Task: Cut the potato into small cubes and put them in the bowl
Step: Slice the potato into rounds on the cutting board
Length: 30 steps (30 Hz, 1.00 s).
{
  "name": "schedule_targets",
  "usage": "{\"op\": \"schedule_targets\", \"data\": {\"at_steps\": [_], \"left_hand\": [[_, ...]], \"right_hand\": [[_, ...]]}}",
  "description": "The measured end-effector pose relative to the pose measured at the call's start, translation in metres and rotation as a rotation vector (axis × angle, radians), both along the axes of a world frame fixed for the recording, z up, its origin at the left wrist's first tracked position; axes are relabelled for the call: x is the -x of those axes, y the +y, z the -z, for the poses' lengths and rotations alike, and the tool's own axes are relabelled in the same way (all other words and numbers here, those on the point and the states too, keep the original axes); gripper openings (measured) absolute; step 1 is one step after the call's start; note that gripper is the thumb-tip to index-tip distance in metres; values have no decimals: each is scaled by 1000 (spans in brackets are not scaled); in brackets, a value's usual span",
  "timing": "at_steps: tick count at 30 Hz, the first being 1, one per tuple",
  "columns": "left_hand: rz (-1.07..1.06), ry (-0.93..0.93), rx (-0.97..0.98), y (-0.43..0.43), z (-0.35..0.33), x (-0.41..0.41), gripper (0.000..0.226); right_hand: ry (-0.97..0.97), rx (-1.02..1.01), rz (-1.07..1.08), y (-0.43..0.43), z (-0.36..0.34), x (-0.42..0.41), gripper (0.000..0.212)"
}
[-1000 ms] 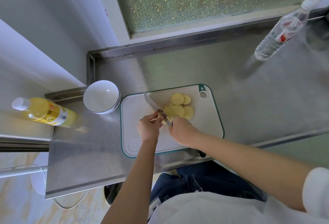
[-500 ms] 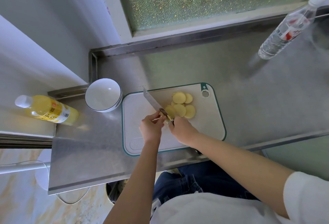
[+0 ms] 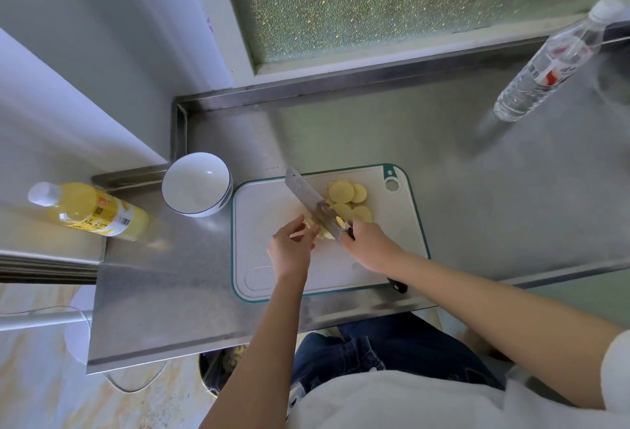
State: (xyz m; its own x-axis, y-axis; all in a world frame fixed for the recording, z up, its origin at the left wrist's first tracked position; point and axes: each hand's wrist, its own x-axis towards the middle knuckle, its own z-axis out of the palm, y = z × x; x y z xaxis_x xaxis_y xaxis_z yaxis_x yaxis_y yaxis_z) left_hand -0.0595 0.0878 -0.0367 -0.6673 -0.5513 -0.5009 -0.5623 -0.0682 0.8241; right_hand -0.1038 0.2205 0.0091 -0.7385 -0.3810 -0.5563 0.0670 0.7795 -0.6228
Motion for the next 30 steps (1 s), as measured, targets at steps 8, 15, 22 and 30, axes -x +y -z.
{"op": "schedule_targets", "data": {"at_steps": [8, 15, 22, 30], "left_hand": [[47, -11, 31, 2, -2, 3, 47], [339, -104, 289, 12, -13, 16, 61], [542, -226, 596, 32, -8, 19, 70], [515, -70, 534, 20, -13, 10, 36]], "right_hand": [[-32, 136, 221, 14, -3, 8, 24], [-43, 204, 307, 25, -8, 18, 19], [-44, 206, 286, 27, -7, 19, 23], [-58, 174, 248, 29, -4, 25, 16]]}}
